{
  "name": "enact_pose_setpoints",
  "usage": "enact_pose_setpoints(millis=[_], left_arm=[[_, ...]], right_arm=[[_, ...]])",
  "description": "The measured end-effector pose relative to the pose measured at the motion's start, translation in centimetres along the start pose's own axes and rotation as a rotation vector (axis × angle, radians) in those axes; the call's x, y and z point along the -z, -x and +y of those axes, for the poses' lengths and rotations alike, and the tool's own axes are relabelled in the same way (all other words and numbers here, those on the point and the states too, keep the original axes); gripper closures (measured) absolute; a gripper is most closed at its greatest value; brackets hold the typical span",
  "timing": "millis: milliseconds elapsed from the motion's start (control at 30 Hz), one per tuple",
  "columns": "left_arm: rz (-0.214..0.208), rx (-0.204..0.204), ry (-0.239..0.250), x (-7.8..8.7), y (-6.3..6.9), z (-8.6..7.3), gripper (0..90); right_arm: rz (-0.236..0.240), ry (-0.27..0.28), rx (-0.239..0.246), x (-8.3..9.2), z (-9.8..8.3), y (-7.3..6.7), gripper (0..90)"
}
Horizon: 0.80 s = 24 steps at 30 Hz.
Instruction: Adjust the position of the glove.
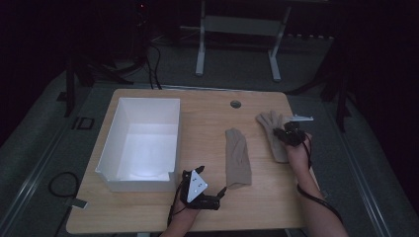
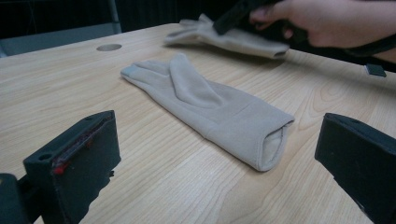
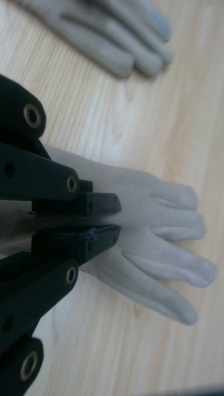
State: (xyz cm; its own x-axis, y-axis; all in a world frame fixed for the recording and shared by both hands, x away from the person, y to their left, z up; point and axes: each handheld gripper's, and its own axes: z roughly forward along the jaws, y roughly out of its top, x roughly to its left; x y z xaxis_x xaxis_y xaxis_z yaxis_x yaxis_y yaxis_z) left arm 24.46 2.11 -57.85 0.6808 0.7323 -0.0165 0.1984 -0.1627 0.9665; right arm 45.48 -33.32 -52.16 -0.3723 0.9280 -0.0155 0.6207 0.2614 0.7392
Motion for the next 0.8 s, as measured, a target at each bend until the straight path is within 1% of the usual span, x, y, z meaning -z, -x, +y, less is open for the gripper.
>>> enact_pose_setpoints(millis=[67,200,267,367,467,500,533,567,633,700,733,767,800], left_arm=[[0.001,0.000,0.000,0.0,0.0,0.0,0.2],[0.002,0.000,0.000,0.0,0.0,0.0,0.2],[0.002,0.000,0.000,0.0,0.0,0.0,0.2],[0.001,-0.002,0.001,0.0,0.0,0.0,0.2],[0.001,-0.001,0.001,0.0,0.0,0.0,0.2],[0.001,-0.001,0.001,0.0,0.0,0.0,0.2],[0.001,-0.002,0.000,0.0,0.0,0.0,0.2],[0.001,-0.002,0.000,0.0,0.0,0.0,0.2],[-0.001,-0.001,0.001,0.0,0.0,0.0,0.2],[-0.002,-0.001,0.003,0.0,0.0,0.0,0.2],[-0.001,-0.003,0.001,0.0,0.0,0.0,0.2],[-0.001,-0.003,0.000,0.0,0.0,0.0,0.2],[-0.002,-0.003,0.000,0.0,0.0,0.0,0.2]], right_arm=[[-0.015,0.016,-0.026,1.4,0.2,-0.3,83.6],[-0.067,0.048,-0.053,4.3,0.2,-1.1,83.6],[-0.089,0.055,-0.066,5.5,-0.1,-1.6,83.6],[-0.108,0.055,-0.077,6.8,-0.8,-2.1,83.5],[-0.113,0.044,-0.101,7.6,-1.7,-2.4,83.5],[-0.113,0.044,-0.101,7.6,-1.7,-2.4,83.5],[-0.121,0.035,-0.101,8.1,-2.3,-2.6,83.5],[-0.121,0.035,-0.101,8.1,-2.3,-2.6,83.5],[-0.119,0.028,-0.114,8.7,-3.4,-2.5,83.4],[-0.116,0.025,-0.116,8.7,-3.7,-2.4,83.5],[-0.128,0.008,-0.116,8.8,-4.4,-2.4,83.4],[-0.128,0.008,-0.116,8.8,-4.4,-2.4,83.4],[-0.126,-0.003,-0.120,8.7,-5.1,-2.4,83.4]])
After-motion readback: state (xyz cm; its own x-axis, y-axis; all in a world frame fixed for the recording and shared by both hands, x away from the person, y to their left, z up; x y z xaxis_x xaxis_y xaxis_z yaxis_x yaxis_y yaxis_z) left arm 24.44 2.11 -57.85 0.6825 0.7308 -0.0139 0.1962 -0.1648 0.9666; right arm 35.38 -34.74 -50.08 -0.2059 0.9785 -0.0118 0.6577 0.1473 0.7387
